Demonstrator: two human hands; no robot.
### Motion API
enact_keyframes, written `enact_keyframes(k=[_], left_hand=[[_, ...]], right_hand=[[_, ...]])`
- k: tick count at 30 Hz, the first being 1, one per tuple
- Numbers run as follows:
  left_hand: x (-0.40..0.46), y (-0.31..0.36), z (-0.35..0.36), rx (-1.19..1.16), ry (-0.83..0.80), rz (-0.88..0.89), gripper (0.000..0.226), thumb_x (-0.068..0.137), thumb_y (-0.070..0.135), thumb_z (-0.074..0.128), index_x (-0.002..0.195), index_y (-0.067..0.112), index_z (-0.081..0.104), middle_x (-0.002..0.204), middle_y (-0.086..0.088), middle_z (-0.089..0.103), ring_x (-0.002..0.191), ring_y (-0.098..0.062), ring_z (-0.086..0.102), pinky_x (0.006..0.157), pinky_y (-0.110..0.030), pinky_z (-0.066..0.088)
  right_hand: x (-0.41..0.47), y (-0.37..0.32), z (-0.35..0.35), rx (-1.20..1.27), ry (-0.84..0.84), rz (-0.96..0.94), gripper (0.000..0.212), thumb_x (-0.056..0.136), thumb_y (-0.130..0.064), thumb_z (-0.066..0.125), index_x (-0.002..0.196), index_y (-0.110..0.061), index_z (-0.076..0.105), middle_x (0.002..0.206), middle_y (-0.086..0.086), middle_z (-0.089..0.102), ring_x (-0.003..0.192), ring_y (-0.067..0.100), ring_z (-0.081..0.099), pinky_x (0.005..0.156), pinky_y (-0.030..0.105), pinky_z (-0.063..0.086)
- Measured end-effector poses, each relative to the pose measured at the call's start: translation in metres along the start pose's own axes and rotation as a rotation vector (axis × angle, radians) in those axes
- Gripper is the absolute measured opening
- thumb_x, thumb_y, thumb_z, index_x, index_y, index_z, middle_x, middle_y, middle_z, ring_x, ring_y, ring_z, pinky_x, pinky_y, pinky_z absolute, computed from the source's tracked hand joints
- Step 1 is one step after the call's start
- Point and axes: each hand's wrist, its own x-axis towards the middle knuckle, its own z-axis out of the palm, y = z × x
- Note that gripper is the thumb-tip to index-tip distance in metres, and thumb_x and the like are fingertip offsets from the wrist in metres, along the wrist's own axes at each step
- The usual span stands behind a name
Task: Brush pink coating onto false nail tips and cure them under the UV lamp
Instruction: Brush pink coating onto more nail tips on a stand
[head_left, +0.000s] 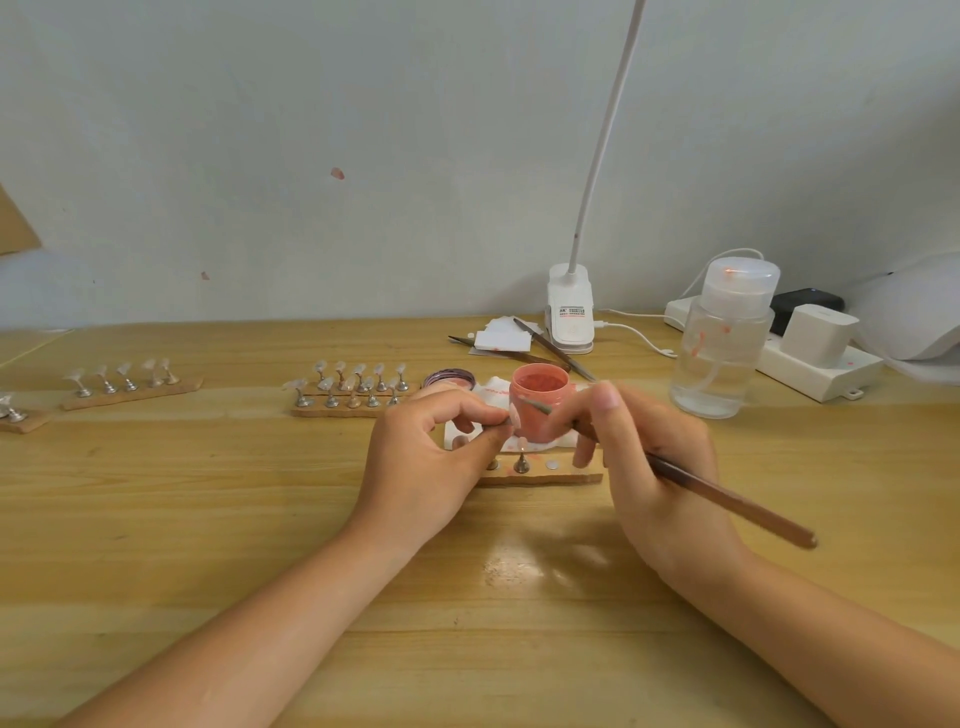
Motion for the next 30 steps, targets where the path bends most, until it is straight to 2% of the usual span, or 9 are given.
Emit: enact_keyframes(k=[3, 5, 9, 14, 17, 22, 26, 30], left_hand=[[0.0002, -0.0001, -0.0001, 0.001, 0.001, 0.003, 0.031, 0.069, 0.000, 0.075, 0.064, 0.028, 0.065, 0.066, 0.006, 0.063, 0.065, -0.001, 0.051, 0.065, -0.003, 0.035], [0.0001, 0.0001, -0.0001, -0.001, 0.004, 0.001, 0.033, 0.069, -0.001, 0.074, 0.063, 0.030, 0.064, 0.065, 0.009, 0.062, 0.065, 0.001, 0.051, 0.065, -0.003, 0.035], [0.0001, -0.0010, -0.0001, 0.011, 0.006, 0.007, 0.032, 0.069, 0.000, 0.075, 0.065, 0.030, 0.065, 0.067, 0.008, 0.064, 0.066, 0.000, 0.052, 0.065, -0.003, 0.035], [0.0002, -0.0006, 0.0006, 0.026, 0.016, -0.005, 0.033, 0.070, 0.000, 0.074, 0.064, 0.031, 0.064, 0.068, 0.014, 0.063, 0.067, 0.003, 0.052, 0.066, -0.002, 0.034], [-0.0007, -0.0013, -0.0006, 0.025, 0.020, -0.002, 0.030, 0.071, -0.001, 0.073, 0.066, 0.027, 0.065, 0.071, 0.013, 0.063, 0.071, 0.004, 0.054, 0.068, -0.001, 0.035], [-0.0010, 0.0010, -0.0014, 0.011, 0.002, 0.019, 0.019, 0.072, 0.009, 0.073, 0.072, 0.027, 0.068, 0.087, 0.008, 0.061, 0.089, 0.002, 0.056, 0.079, -0.001, 0.034], [-0.0018, 0.0025, -0.0015, 0.007, -0.023, 0.052, 0.019, 0.073, 0.008, 0.072, 0.079, 0.026, 0.070, 0.081, 0.015, 0.062, 0.087, 0.003, 0.056, 0.077, -0.003, 0.036], [-0.0010, 0.0008, -0.0010, 0.007, -0.032, 0.052, 0.020, 0.076, 0.002, 0.070, 0.084, 0.021, 0.070, 0.082, 0.016, 0.065, 0.087, 0.000, 0.058, 0.078, -0.004, 0.036]], right_hand=[[-0.0014, 0.0010, 0.0008, 0.000, -0.038, 0.037, 0.047, 0.089, -0.040, 0.035, 0.064, -0.014, 0.064, 0.062, -0.003, 0.064, 0.060, 0.007, 0.058, 0.057, 0.024, 0.044], [-0.0026, 0.0006, 0.0005, 0.060, -0.023, 0.060, 0.047, 0.088, -0.041, 0.036, 0.060, -0.016, 0.064, 0.056, 0.001, 0.062, 0.055, 0.007, 0.058, 0.057, 0.021, 0.044], [-0.0009, -0.0002, 0.0012, -0.048, -0.020, -0.027, 0.042, 0.092, -0.035, 0.033, 0.069, -0.015, 0.063, 0.068, -0.013, 0.061, 0.063, 0.002, 0.057, 0.060, 0.016, 0.041], [-0.0053, 0.0014, -0.0010, 0.042, -0.030, 0.060, 0.051, 0.088, -0.046, 0.036, 0.059, -0.017, 0.066, 0.056, 0.001, 0.063, 0.054, 0.009, 0.060, 0.055, 0.022, 0.046], [-0.0047, 0.0012, -0.0023, 0.033, 0.005, 0.004, 0.048, 0.091, -0.038, 0.033, 0.062, -0.017, 0.065, 0.057, 0.000, 0.063, 0.057, 0.008, 0.060, 0.056, 0.023, 0.045], [-0.0036, -0.0010, -0.0021, 0.087, 0.075, -0.042, 0.042, 0.092, -0.030, 0.031, 0.066, -0.020, 0.061, 0.060, -0.007, 0.063, 0.061, 0.000, 0.058, 0.057, 0.008, 0.038], [-0.0036, 0.0001, -0.0024, 0.087, 0.076, -0.055, 0.043, 0.093, -0.027, 0.030, 0.066, -0.014, 0.062, 0.064, -0.015, 0.063, 0.070, -0.004, 0.060, 0.058, 0.006, 0.037], [-0.0034, 0.0004, -0.0020, 0.080, 0.079, -0.036, 0.042, 0.092, -0.029, 0.031, 0.066, -0.016, 0.061, 0.061, -0.010, 0.062, 0.066, -0.003, 0.059, 0.057, 0.006, 0.037]])
